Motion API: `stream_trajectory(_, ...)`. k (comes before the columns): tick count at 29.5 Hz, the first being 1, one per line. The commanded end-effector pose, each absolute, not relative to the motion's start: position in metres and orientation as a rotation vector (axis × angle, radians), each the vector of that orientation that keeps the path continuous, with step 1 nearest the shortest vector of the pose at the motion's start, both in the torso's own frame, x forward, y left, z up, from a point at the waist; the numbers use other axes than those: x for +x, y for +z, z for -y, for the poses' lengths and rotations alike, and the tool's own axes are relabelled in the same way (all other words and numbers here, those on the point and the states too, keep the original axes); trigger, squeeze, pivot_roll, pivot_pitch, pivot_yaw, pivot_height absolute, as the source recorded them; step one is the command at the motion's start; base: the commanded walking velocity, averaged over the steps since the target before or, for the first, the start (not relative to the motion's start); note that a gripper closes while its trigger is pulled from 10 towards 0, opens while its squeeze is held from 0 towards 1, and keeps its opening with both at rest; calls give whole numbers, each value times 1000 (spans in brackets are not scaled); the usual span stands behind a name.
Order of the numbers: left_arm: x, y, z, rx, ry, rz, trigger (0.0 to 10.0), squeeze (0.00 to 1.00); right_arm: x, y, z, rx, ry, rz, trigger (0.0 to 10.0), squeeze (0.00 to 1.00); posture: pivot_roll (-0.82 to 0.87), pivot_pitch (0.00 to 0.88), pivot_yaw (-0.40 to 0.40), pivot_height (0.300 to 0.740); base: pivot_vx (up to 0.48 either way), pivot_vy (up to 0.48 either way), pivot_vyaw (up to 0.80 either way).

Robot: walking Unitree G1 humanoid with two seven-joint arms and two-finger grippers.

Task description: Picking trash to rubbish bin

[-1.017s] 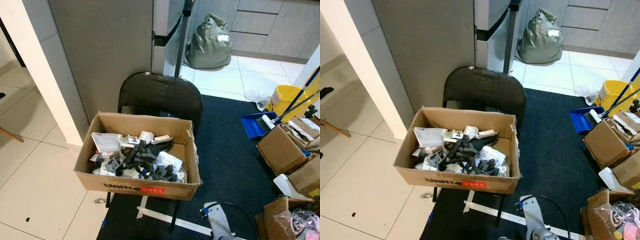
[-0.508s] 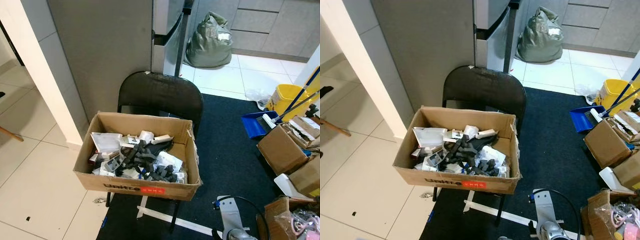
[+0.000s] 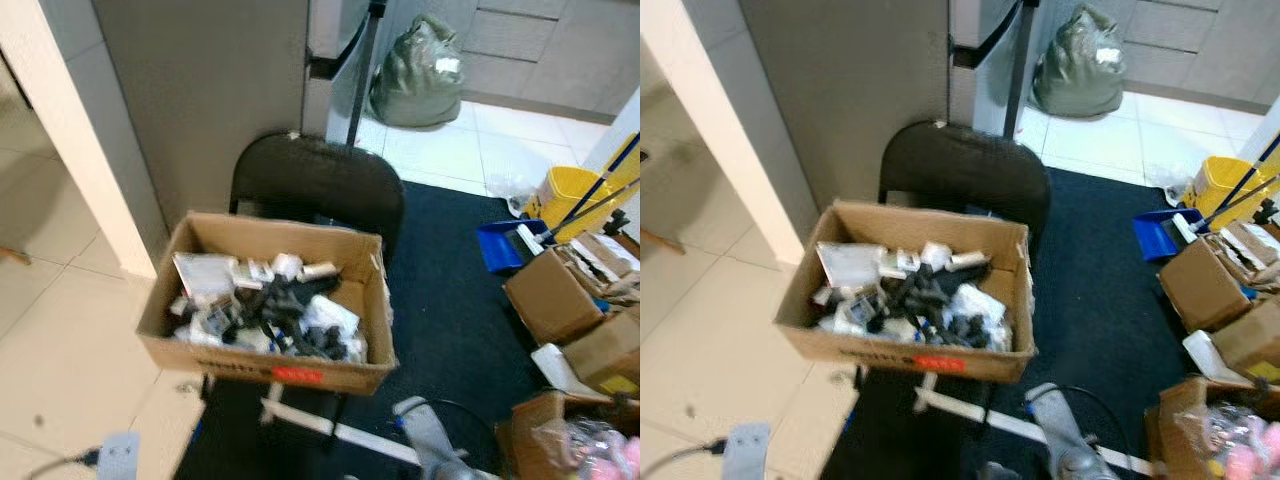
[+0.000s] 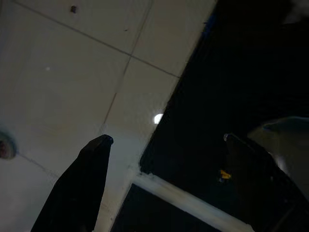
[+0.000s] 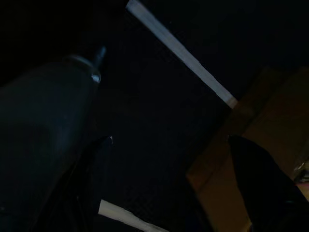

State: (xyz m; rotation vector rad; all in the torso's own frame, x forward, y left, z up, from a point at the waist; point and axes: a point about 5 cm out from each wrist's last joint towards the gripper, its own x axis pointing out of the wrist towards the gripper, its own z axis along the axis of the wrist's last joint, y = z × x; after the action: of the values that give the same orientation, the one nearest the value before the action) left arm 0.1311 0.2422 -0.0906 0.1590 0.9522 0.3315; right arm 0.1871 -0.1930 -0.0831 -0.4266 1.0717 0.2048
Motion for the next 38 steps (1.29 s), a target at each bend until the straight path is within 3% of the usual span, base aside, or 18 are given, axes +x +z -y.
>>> stream_trajectory(1, 128, -95, -226, 123, 265, -954, 10000, 0, 186, -82, 201, -455, 207, -1083, 10000, 0, 147, 167, -52, 740, 0, 0, 0)
stream_trajectory(3, 129, -96, -220, 105, 242, -950, 10000, 0, 190, -81, 201, -447, 197, -1074, 10000, 0, 141, 172, -50, 740, 0, 0, 0)
stream_trajectory(8, 144, -97, -188, 219, -7, -948, 10000, 0, 213, -69, 195, -378, 146, -1009, 10000, 0, 87, 202, -30, 740, 0, 0, 0)
stream_trajectory(13, 177, -85, -181, 305, -122, -881, 10000, 0, 234, -57, 194, -513, 143, -952, 10000, 0, 53, 197, 34, 740, 0, 0, 0)
stream_trajectory(18, 204, -69, -193, 320, -125, -820, 10000, 0, 248, -48, 187, -454, 126, -900, 10000, 0, 61, 159, 38, 740, 0, 0, 0)
stream_trajectory(20, 212, -60, -222, 353, -30, -816, 10000, 0, 242, -53, 187, -508, 122, -941, 10000, 0, 79, 142, 11, 740, 0, 0, 0)
stream_trajectory(21, 212, -60, -222, 353, -30, -816, 10000, 0, 242, -53, 187, -508, 122, -941, 10000, 0, 79, 142, 11, 740, 0, 0, 0)
stream_trajectory(23, 206, -56, -250, 286, 134, -824, 10000, 0, 243, -53, 179, -460, 124, -936, 10000, 0, 86, 123, -9, 740, 0, 0, 0)
stream_trajectory(25, 204, -55, -258, 260, 178, -825, 10000, 0, 244, -52, 176, -454, 132, -931, 10000, 0, 81, 118, -16, 740, 0, 0, 0)
stream_trajectory(27, 184, -59, -277, 185, 292, -857, 10000, 0, 246, -51, 177, -421, 110, -939, 10000, 0, 83, 113, -13, 740, 0, 0, 0)
stream_trajectory(30, 180, -60, -280, 172, 309, -864, 10000, 0, 246, -51, 178, -416, 104, -940, 10000, 0, 83, 113, -13, 740, 0, 0, 0)
stream_trajectory(31, 153, -72, -282, 112, 366, -931, 10000, 0, 239, -54, 190, -372, 48, -969, 10000, 0, 87, 77, 4, 740, 0, 0, 0)
stream_trajectory(33, 129, -82, -279, 99, 371, -999, 10000, 0, 230, -59, 199, -333, 3, -1004, 10000, 0, 91, 72, 1, 740, 0, 0, 0)
stream_trajectory(38, 103, -92, -275, 60, 404, -1062, 10000, 0, 210, -69, 207, -363, 1, -1070, 10000, 0, 92, 75, -8, 740, 0, 0, 0)
